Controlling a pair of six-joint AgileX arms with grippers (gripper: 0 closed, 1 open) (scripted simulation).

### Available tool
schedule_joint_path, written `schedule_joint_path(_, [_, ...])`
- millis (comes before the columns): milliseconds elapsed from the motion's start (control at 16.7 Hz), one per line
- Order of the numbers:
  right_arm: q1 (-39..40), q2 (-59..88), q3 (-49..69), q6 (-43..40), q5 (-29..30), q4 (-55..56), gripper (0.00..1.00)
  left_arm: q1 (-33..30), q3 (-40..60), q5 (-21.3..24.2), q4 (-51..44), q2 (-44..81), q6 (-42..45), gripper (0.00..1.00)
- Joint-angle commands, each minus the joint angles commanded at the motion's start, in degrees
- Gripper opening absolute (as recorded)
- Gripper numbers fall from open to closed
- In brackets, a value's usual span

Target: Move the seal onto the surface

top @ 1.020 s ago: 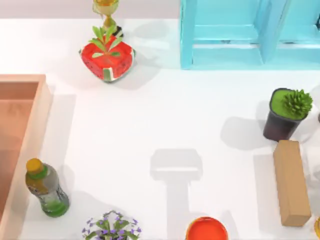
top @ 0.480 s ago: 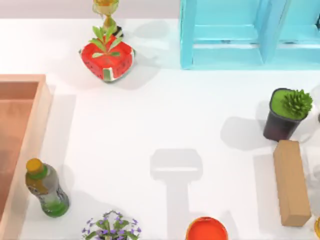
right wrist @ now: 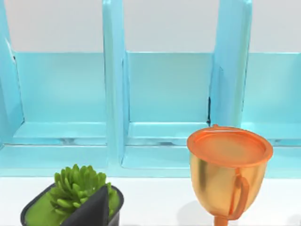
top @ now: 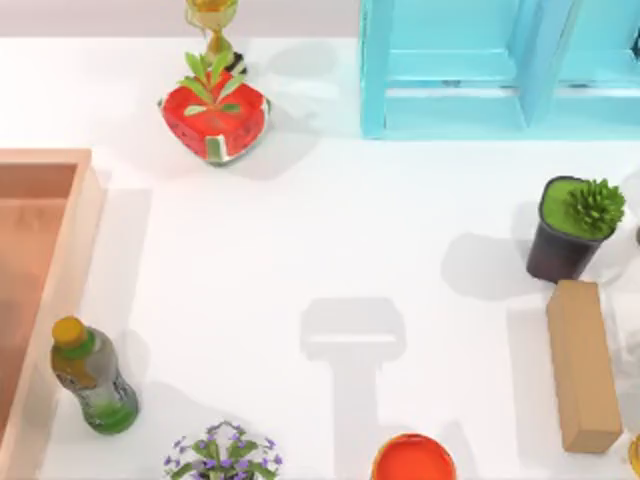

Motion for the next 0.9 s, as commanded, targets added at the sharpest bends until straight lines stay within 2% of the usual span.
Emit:
schedule_joint_path(360, [0.0, 0.0, 0.0, 0.0, 0.0, 0.0, 1.0, -0.21, 0.15, 0.03, -0.14, -0.24, -0.06, 0.0])
schedule_joint_path(480, [0.0, 0.0, 0.0, 0.0, 0.0, 0.0, 1.0, -2.19, 2.15, 0.01, -1.79, -2.12, -1.58, 0.0])
schedule_joint_path(600, [0.0, 0.0, 0.0, 0.0, 0.0, 0.0, 1.0, -6.54, 6.32, -0.08, -4.71, -5.46, -4.88, 0.0])
schedule_joint_path(900, [0.0, 0.0, 0.0, 0.0, 0.0, 0.0, 1.0, -22.26, 18.83, -0.49, -17.28, -12.7, -18.08, 0.0])
